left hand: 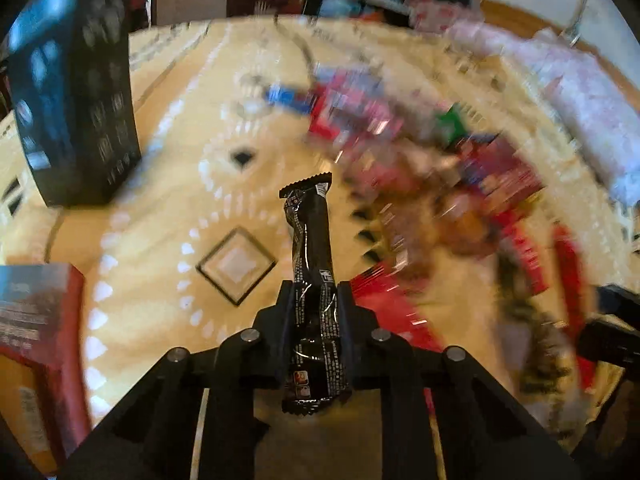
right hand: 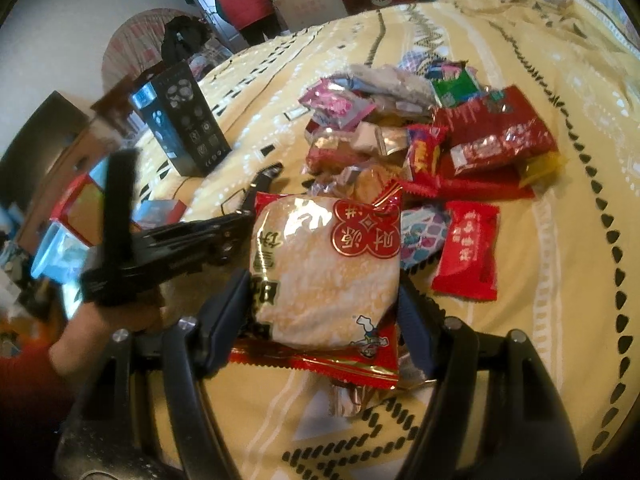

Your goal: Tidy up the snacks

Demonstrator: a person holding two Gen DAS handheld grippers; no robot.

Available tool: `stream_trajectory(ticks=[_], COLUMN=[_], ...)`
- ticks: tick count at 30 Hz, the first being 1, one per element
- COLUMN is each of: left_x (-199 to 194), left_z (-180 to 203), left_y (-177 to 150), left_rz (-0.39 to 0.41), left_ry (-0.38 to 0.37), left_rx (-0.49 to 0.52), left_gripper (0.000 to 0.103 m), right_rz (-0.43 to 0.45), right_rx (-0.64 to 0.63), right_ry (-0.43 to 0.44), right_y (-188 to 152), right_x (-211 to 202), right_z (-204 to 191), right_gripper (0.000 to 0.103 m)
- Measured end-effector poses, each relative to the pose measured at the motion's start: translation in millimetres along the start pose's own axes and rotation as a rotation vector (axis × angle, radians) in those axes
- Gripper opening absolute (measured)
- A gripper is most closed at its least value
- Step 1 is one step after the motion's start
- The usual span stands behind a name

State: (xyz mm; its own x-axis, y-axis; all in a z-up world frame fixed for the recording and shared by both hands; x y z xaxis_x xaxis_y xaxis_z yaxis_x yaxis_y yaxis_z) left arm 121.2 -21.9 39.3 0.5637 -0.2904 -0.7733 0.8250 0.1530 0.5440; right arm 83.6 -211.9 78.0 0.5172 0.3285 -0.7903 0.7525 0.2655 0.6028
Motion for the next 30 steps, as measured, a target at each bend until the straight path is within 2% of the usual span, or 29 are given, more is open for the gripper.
stream_trajectory(ticks=[5,8,11,14,18,21,24,27,30], left_x=[-82.3,-139.4,-196.6,-255.7,-331.2,-363.4,-377.8,-373.6,-362.3], left_z=[17.7,12.5,-19.9,-67.6,-150.3,-214.8,-269.7,-318.1,-356.4], left_y=[15.4,28.2,47.5,64.6,76.6,81.7,83.5,81.6,73.5], left_rz=[0.120,0.212,0.297,0.397,0.503,0.523,0.515,0.471,0.423], left_ry=[-0.092,-0.074,-0.019,0.079,0.218,0.300,0.365,0.415,0.440], left_rx=[0.004,0.008,-0.038,-0.101,-0.205,-0.292,-0.364,-0.436,-0.502], left_gripper=[0.019,0.020,0.020,0.020,0.020,0.020,0.020,0.020,0.020], right_rz=[0.056,0.111,0.173,0.230,0.281,0.284,0.241,0.186,0.126], right_rx=[-0.016,-0.076,-0.176,-0.272,-0.374,-0.435,-0.496,-0.533,-0.555], right_ry=[-0.029,-0.028,-0.005,0.056,0.156,0.243,0.308,0.355,0.383], right_y=[20.7,52.1,94.3,143.1,194.7,227.7,251.7,265.6,263.6], right_x=[-21.9,-38.9,-50.9,-54.1,-49.0,-34.1,-4.2,29.1,59.8], right_z=[-7.7,-30.3,-71.2,-127.8,-208.1,-272.3,-336.4,-383.2,-416.2], right_gripper=[0.071,0.071,0.071,0.071,0.071,0.071,0.071,0.071,0.071])
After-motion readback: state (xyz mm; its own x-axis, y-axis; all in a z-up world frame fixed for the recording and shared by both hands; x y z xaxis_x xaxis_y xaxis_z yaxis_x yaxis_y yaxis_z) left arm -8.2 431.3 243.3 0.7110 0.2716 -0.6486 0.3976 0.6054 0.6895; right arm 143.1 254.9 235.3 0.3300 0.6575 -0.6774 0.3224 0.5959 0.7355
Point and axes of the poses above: each gripper's, at about its wrist camera, not at the fingertips, and x roughly the way its jaws point, z to its right, y to its top, the point moved 1 cm from there along x, roughly the way its jaws point, and after that the axes turned 14 degrees about -x, right-handed, at the moved point
